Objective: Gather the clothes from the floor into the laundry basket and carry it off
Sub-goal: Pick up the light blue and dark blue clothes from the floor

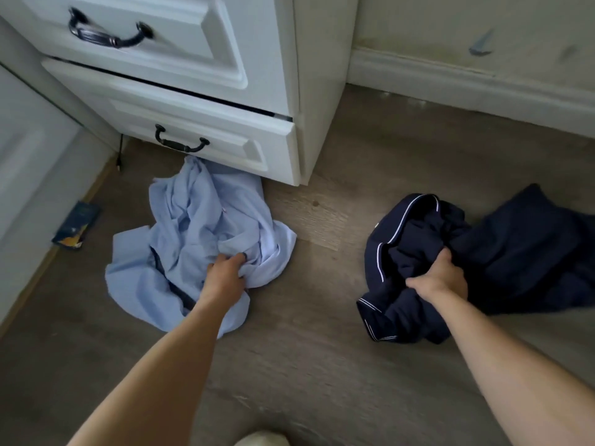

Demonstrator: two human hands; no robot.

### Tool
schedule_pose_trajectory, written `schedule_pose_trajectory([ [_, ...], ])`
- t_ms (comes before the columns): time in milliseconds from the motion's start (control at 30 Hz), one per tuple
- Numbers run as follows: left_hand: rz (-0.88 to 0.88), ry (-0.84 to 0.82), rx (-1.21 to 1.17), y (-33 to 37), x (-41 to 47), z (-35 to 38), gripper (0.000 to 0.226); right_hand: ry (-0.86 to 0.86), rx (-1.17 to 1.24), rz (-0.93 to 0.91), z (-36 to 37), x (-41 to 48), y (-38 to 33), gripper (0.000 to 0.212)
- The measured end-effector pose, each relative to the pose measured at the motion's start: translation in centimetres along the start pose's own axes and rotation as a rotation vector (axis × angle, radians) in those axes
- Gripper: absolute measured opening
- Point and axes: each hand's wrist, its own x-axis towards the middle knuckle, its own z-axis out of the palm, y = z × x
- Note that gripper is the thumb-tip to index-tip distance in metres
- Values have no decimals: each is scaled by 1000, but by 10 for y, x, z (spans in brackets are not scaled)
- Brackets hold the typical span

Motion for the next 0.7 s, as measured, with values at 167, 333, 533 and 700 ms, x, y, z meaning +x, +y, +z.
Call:
schedule_pose_trajectory([
  [167,182,29,-29,58,-16,5,23,4,-59,-134,-8,-14,-7,41],
  [333,260,89,-23,115,-53,-45,22,-1,-14,-193,-53,-65,-18,39],
  [533,276,76,52,155,-147,-173,29,-12,8,-205,-173,-166,-27,34],
  [700,282,37,46,182,-222,-264,31,-33,-88,-257,-270,-238,-42,29],
])
